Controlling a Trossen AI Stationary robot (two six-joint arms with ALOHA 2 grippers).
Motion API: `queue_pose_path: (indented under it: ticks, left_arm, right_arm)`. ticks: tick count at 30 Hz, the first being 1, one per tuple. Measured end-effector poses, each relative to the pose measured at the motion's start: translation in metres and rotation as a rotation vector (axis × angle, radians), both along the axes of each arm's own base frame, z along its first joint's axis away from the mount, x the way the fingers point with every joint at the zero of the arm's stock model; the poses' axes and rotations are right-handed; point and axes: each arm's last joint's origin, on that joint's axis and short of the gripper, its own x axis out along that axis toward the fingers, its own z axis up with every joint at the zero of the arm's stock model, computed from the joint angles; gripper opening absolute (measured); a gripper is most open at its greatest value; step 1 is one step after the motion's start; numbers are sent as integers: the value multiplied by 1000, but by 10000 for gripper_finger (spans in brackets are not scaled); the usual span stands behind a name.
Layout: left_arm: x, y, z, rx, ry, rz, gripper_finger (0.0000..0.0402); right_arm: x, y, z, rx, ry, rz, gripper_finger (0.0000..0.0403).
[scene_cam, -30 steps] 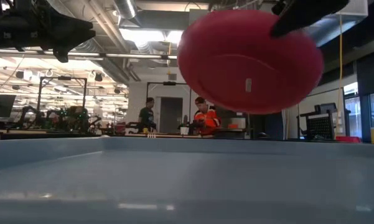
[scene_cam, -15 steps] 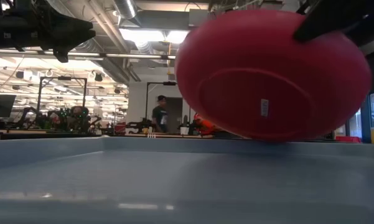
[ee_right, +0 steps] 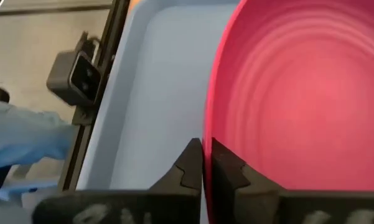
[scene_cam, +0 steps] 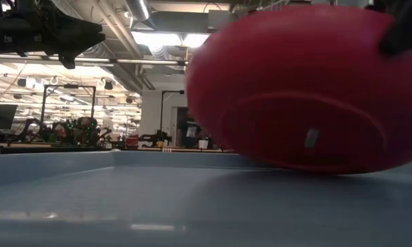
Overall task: Pick and place plate/cup/fork/spoon on tray
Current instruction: Put the pink plate on the blue serving tray, then put the orange fork to the right of the pink plate on the blue serving tray
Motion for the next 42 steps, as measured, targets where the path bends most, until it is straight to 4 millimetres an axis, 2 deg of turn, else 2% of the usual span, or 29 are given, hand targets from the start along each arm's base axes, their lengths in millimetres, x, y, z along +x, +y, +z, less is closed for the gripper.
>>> queue_pose_path:
  ticks: [13, 19, 25, 29, 34, 38, 42]
  left_arm:
    - [0, 0, 0, 0, 0, 0, 115]
    - [0, 0, 0, 0, 0, 0, 115]
    - [0, 0, 0, 0, 0, 0, 115]
    - [0, 0, 0, 0, 0, 0, 115]
    - [0, 0, 0, 0, 0, 0, 115]
    - [0, 0, 0, 0, 0, 0, 115]
    - [0, 0, 0, 0, 0, 0, 115]
  right_arm:
    - [5, 6, -30, 65, 88, -83, 77]
    - [6, 8, -30, 100, 91, -80, 96]
    - [6, 8, -30, 103, 91, -85, 133]
    - [8, 5, -29, 45, 25, -150, 165]
    - [17, 1, -21, -46, -164, -269, 195]
    - [33, -9, -10, -45, -331, -409, 197]
    - [52, -24, 0, -21, -398, -405, 194]
